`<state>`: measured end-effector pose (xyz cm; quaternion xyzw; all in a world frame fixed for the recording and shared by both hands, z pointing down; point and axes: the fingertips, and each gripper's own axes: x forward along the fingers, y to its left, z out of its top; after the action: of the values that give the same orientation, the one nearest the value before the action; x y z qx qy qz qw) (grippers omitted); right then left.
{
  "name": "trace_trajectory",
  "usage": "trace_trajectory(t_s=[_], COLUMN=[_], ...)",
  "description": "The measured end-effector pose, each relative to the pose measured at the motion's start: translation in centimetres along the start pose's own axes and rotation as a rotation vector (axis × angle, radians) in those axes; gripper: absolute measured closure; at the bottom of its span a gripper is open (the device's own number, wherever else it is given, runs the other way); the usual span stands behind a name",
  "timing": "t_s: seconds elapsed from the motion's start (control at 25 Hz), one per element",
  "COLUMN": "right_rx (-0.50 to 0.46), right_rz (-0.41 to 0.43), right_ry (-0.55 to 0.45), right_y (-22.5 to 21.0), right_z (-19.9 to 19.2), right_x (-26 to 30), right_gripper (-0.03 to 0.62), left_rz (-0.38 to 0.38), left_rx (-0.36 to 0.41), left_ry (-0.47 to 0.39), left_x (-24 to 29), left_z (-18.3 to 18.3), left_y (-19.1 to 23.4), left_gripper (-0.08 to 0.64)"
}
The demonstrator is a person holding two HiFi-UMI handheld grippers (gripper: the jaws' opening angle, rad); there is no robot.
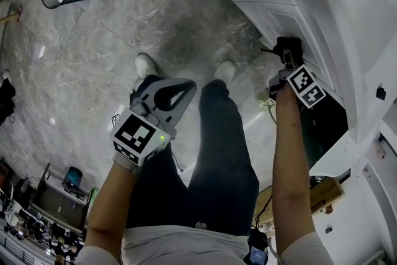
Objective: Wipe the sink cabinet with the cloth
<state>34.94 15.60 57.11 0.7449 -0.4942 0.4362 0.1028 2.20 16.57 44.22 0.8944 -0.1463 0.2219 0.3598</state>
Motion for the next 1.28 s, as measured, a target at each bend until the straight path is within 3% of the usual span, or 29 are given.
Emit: trace_trajectory(t_s=[0.36, 0.52, 0.68, 0.92, 1.28], right_rx=[0.086, 0.143, 0.274, 0.460, 0.656], right_rz=[0.199, 0.218, 0.146, 0.070, 0.089], right_ry=[0.168, 0.207, 0.086, -0.158, -0.238], right_y=[3.8, 5.1, 3.9, 0.3, 0.1], right_z=[-4.2, -6.7, -6.1, -2.2, -0.6], right_x=[0.9, 1.0, -0.5, -2.2, -1.5], right_gripper=[0.445, 0.445, 0.445, 0.445, 0.446], left_rz=[-0.015, -0.015, -0.020, -0.022, -0.034], left_rx=[0.009, 0.010, 0.008, 0.016, 0.020], left_ry=[0.007, 0.009, 0.014, 0.022, 0.023], left_x=[-0.4, -1.0, -1.6, -2.2, -2.0], left_z=[-0.5, -0.5, -0.3, -0.3, -0.1], left_y=[0.4, 0.7, 0.9, 1.2, 1.2], left_gripper=[0.545, 0.545, 0.545, 0.545, 0.545])
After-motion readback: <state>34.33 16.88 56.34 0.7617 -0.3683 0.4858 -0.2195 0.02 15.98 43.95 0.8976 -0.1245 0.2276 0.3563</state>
